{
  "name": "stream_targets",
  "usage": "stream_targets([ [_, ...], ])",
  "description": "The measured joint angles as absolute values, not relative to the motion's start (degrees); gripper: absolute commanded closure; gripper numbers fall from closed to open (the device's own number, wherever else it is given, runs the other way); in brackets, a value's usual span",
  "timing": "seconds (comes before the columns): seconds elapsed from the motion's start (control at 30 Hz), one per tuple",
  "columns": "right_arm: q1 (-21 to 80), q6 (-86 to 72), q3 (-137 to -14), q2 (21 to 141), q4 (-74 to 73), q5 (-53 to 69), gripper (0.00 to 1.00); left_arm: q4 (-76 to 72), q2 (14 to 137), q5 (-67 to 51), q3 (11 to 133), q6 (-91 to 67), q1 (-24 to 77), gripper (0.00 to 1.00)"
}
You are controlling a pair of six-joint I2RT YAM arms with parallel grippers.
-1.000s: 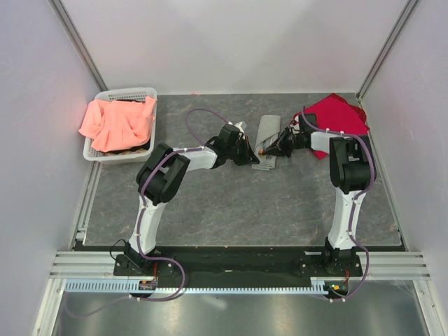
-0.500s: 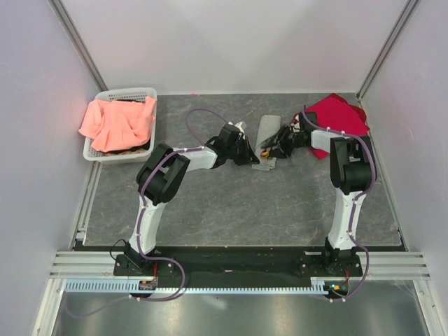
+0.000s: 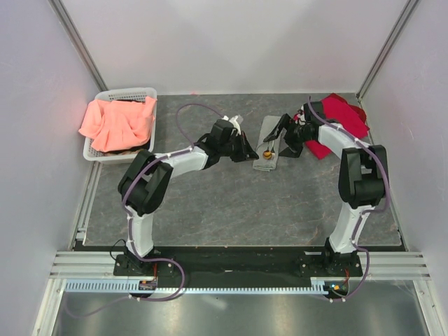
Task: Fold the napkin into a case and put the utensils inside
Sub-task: Insert the spoon into the folded napkin, then reset both arms
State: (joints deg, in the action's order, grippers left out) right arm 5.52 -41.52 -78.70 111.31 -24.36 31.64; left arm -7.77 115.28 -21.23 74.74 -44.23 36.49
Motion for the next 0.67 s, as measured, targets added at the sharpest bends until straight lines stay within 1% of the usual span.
stream_targets([
  [0.07, 5.78, -38.72, -78.67, 108.14, -27.92, 28.86, 0.02, -7.84, 111.79, -21.71, 72.55, -44.56, 36.60, 0.82],
  [0.1, 6.07, -36.99, -78.67, 106.26, -29.65, 26.85, 0.02, -7.94, 109.91, -21.93, 71.18, -44.66, 36.80, 0.78],
  [0.2, 7.84, -31.73, -77.95, 98.78, -34.02, 20.18, 0.02, -7.84, 102.96, -22.00, 65.67, -44.62, 38.13, 0.73],
  [0.3, 14.04, -26.76, -74.11, 87.46, -36.14, 12.27, 0.02, -7.88, 92.95, -21.65, 57.60, -44.58, 40.88, 0.67],
  [0.4, 23.44, -23.51, -65.98, 74.00, -35.42, 9.06, 0.02, -7.81, 79.22, -19.40, 47.92, -44.47, 45.01, 0.63],
  [0.43, 24.97, -23.05, -63.68, 70.78, -35.53, 9.04, 0.02, -7.46, 74.00, -18.74, 44.73, -44.42, 46.37, 0.62],
  [0.47, 26.17, -22.74, -60.16, 66.92, -34.57, 8.95, 0.02, -7.64, 69.80, -18.06, 42.13, -44.42, 47.55, 0.59],
  [0.57, 26.74, -22.96, -48.90, 55.83, -31.81, 9.10, 0.02, -7.27, 54.33, -16.21, 33.19, -44.47, 49.87, 0.57],
  [0.67, 26.61, -24.75, -40.47, 48.84, -27.44, 11.09, 0.02, -5.82, 41.82, -13.50, 26.65, -44.69, 49.98, 0.56],
])
